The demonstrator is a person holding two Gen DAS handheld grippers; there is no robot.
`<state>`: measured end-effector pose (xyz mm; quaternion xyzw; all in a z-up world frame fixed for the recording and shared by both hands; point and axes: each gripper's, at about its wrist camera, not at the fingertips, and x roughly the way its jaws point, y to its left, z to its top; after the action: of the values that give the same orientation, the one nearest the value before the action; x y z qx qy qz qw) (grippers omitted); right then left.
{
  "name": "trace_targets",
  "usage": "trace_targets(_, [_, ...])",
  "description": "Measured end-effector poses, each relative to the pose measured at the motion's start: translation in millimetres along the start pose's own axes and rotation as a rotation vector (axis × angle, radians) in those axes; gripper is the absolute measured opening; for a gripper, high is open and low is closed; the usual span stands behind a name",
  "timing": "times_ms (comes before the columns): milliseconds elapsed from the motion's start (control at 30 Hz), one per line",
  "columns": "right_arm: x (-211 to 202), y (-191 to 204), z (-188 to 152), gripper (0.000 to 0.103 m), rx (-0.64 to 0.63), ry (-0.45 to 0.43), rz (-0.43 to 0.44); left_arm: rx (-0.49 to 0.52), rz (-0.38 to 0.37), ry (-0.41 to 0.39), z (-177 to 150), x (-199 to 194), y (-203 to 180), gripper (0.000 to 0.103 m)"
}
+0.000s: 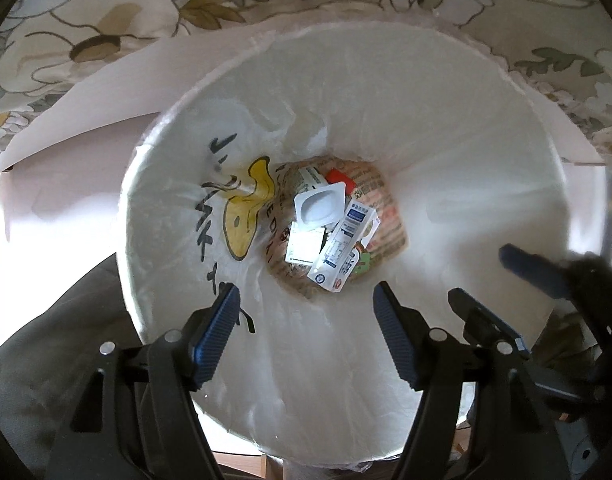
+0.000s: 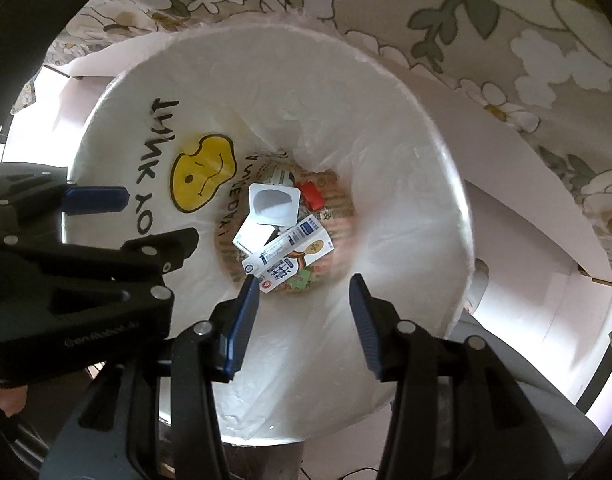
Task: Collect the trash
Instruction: 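Move both tools back to the green block and black foam tube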
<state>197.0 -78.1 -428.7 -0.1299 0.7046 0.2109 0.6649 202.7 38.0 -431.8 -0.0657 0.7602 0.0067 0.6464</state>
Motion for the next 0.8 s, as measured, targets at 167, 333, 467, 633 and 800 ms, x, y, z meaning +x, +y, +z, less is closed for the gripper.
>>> trace_targets(167, [-7, 5, -6, 0.048, -0.017, -0.027, -0.033, 0.013, 0.009, -0.025, -4, -14, -1, 0.071])
trace_targets(333, [-16, 4, -11, 0.048, -0.024, -0.042, -0.051, 0.047, 0.035, -0.075, -10, -25, -8, 0.071])
trace_targets(467, [-29, 5, -15, 0.049, -0.034, -0.059, -0.057, 0.083, 0.046, -0.126, -18, -44, -14, 0.071])
trace_targets(633, [-69, 7, -23, 0.052, -0.101, -0.11, -0.044, 0.121, 0.01, -0.177, -32, -79, -12, 0.072])
trace_targets(800, [-140, -4, -31, 0.055, -0.219, -0.224, -0.081, 0.242, 0.031, -0.286, -50, -143, -15, 0.077])
